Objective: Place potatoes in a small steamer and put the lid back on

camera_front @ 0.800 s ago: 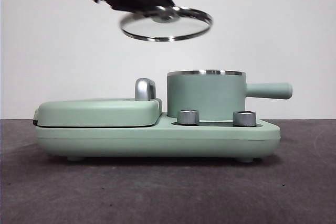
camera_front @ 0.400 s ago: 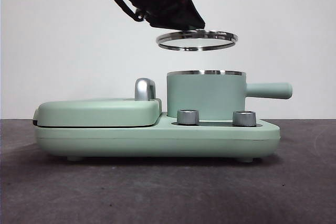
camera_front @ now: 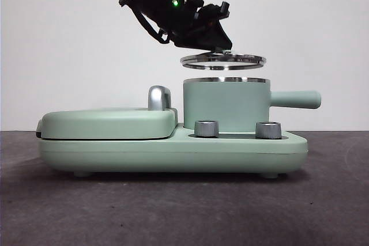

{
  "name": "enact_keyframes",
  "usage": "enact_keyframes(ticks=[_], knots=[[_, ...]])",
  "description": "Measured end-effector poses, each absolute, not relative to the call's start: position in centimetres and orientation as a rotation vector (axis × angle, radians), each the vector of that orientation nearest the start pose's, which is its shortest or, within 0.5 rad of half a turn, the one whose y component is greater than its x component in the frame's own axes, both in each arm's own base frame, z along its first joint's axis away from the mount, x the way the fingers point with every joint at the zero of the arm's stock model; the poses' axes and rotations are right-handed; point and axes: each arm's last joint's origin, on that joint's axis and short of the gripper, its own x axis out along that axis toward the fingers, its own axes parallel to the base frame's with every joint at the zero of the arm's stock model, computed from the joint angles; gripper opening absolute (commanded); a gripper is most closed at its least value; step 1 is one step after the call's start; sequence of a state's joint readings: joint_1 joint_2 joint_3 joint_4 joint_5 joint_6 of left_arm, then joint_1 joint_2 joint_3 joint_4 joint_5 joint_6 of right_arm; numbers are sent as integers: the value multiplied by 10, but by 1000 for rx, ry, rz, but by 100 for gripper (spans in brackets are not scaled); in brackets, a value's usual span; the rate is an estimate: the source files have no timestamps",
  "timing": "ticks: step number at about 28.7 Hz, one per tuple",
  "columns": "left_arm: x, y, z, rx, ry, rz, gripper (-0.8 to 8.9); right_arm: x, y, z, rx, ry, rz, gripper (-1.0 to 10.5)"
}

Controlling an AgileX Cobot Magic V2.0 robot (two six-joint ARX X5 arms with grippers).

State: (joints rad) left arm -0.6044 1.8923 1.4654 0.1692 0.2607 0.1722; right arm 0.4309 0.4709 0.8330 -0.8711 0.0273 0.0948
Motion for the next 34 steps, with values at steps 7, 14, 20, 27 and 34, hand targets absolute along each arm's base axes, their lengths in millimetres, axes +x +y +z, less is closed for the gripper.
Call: enact_keyframes(ticks=[7,14,20,27,34], knots=[[363,-260,279,217,186,-883,13,70,31,319,-26,522,370,276],[367,-263,266,222,212,-885,13,70,31,318,-29,533,369,276],[367,-263,263,224,225,-886,13,69,31,317,-33,546,365,276],[366,-266,260,227,246,-917,13,69,30,316,-38,544,345,276],[366,-266,260,230,259,-919,124,69,30,316,-40,550,345,276]])
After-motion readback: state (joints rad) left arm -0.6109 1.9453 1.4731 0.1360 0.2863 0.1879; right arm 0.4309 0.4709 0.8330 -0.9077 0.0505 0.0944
